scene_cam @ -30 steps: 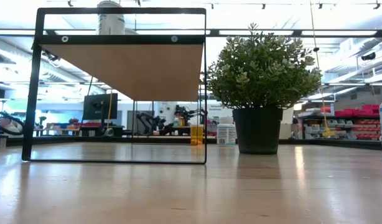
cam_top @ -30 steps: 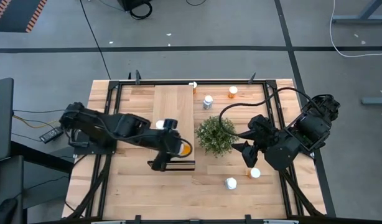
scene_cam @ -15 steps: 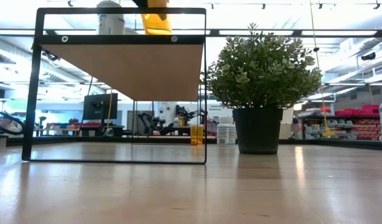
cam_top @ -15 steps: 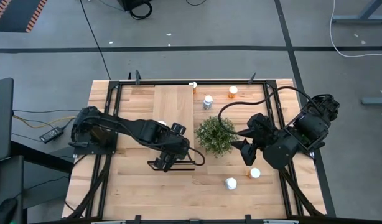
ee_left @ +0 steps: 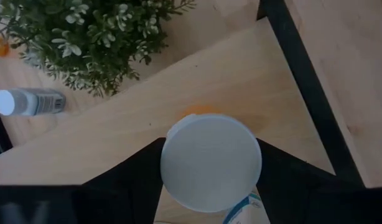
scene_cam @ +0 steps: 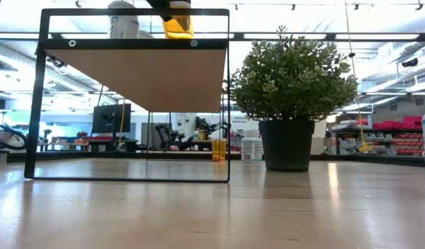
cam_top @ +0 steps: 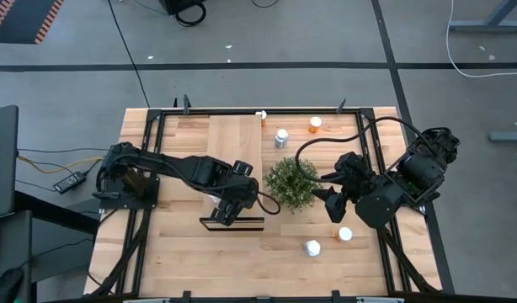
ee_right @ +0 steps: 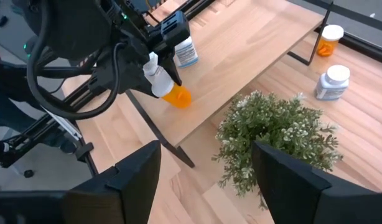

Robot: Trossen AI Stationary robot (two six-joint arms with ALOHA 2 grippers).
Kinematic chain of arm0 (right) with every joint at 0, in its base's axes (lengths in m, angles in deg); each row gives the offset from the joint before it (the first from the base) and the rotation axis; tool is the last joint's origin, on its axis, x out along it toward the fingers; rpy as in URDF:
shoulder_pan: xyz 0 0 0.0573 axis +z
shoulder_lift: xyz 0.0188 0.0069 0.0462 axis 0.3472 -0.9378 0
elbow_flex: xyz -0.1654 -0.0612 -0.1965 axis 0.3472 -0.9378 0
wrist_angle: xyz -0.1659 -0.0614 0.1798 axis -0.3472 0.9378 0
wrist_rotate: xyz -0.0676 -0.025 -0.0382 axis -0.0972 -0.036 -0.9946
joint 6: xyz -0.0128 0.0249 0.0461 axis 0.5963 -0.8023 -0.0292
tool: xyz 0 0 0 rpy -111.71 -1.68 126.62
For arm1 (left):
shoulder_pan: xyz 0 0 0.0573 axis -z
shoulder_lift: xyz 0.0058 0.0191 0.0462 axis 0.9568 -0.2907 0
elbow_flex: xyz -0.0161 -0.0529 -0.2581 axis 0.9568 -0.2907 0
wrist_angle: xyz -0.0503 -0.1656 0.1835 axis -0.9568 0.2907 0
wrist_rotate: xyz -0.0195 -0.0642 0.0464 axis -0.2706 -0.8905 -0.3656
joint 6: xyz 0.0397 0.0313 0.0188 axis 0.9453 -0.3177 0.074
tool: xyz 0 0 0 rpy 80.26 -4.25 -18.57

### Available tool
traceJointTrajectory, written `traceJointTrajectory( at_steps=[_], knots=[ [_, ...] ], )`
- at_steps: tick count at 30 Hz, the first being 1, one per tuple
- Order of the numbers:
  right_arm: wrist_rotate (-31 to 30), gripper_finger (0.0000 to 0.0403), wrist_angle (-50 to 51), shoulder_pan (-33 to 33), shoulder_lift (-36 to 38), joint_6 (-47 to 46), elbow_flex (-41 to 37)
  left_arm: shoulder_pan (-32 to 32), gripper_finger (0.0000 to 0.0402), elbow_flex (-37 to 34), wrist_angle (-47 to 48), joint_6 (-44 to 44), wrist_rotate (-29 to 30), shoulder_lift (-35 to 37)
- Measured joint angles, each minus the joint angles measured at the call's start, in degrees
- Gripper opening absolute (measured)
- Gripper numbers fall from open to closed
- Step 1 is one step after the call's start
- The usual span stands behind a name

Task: Pick and place medicine bottles onto shelf by color
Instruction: Put the bottom left orange pill bottle on the shelf

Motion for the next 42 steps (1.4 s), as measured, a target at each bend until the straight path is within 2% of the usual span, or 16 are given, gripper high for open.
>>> traceJointTrajectory(
  at_steps=[26,42],
  knots=[
    [0.0,0.0256,0.0,0.0,0.0,-0.2,0.0,0.5,0.0225,0.0,-0.8,0.0,-3.5,0.0],
    [0.1,0.0256,0.0,0.0,0.0,0.0,0.0,0.3,0.0246,0.0,-0.9,-0.2,-3.4,0.0]
  ],
)
